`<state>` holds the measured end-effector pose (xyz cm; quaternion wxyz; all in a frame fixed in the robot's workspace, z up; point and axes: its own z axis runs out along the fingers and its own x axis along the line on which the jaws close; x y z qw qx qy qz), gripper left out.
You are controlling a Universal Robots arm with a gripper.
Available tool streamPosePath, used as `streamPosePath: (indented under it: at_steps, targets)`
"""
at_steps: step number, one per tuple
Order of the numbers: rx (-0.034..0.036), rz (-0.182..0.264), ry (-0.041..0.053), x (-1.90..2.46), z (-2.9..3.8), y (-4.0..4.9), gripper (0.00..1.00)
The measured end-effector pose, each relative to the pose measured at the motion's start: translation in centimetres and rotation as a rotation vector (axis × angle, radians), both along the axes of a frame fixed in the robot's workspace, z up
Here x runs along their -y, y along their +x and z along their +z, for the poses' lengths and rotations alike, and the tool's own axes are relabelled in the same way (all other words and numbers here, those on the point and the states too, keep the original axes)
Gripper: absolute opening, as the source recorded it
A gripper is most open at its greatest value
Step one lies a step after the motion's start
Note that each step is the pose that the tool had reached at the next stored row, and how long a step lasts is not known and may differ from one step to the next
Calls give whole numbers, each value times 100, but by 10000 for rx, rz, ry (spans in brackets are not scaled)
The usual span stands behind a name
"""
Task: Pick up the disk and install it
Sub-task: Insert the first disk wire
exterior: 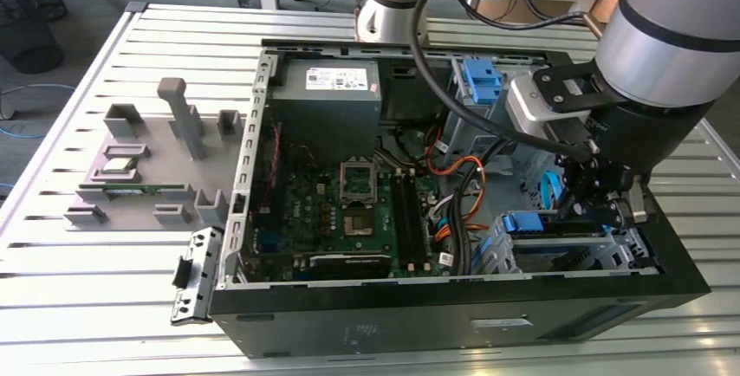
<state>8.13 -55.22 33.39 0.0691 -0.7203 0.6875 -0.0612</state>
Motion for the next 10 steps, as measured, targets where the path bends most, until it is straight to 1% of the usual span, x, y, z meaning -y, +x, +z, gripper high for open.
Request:
streamPosePath:
  at_steps: [2,4,6,10]
  targets:
    - [1,0,27,1,0,0,16]
    - [6,0,106,1,-3,0,16]
    - [5,0,124,0,-3,0,16]
    - [5,0,127,5,-4,1,16]
